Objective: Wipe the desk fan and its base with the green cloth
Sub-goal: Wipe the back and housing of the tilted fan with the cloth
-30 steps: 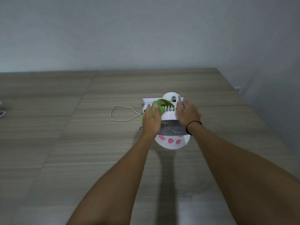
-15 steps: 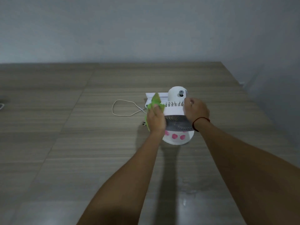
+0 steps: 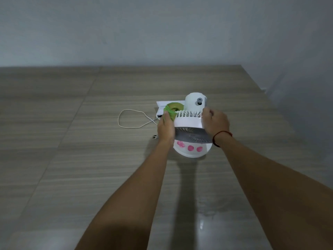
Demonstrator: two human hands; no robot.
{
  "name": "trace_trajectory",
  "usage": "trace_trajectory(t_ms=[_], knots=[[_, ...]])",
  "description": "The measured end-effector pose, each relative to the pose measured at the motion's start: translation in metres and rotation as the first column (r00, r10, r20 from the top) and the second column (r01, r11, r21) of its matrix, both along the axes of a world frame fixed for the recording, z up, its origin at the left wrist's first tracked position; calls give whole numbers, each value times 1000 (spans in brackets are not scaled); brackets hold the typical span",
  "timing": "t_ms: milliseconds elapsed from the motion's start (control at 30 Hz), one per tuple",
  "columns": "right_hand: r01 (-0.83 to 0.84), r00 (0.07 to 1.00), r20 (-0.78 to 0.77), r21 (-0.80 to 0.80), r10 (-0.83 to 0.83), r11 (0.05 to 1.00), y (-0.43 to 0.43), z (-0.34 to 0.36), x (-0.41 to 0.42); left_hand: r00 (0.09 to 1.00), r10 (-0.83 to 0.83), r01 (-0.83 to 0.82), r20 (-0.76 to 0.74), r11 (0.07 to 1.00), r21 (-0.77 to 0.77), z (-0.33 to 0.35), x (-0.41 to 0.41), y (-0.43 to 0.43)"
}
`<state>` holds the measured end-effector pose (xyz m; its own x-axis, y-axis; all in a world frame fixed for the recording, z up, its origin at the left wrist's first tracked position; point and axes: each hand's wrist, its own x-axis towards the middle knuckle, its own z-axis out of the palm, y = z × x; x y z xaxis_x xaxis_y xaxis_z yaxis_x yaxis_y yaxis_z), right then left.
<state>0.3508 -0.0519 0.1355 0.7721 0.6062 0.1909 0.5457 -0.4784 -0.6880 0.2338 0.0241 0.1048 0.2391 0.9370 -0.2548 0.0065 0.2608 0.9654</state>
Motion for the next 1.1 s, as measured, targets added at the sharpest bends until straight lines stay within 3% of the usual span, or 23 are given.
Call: trace_trajectory(t_ms=[100,167,267,367,467,600,733,800,867,1000,1100], knots=[[-17,1000,7,-4,17,1000,-3,-1,6,973,-77,137,218,952,-274,-21,-6,14],[-41,999,30,-11,42,999,-3,-3,8,944,-124,232,304,907,-351,-41,-7,16],[-76,995,60,7,75,997,-4,-8,12,914,-56,249,401,859,-447,-65,-1,10],[-86,993,77,11,85,996,-4,-6,13,905,33,202,424,844,-497,-77,4,6],[-70,995,75,17,69,997,-4,-3,14,934,-7,194,357,850,-491,-71,0,5],[-45,998,45,1,45,999,-2,-2,10,988,-63,106,139,938,-329,-41,-7,6],[-1,1000,21,2,1,1000,1,-1,2,988,-24,43,-151,991,125,-12,-11,-4],[34,997,-71,13,-33,999,0,1,0,981,-57,137,-187,882,451,0,-11,-17],[79,970,-232,24,-71,997,-1,7,-1,955,-41,229,-293,731,642,7,-5,-30],[84,780,-625,126,14,989,-5,23,3,832,85,388,-548,616,685,11,11,-52],[17,687,-714,203,136,979,-16,28,9,750,112,532,-652,484,695,16,24,-64]])
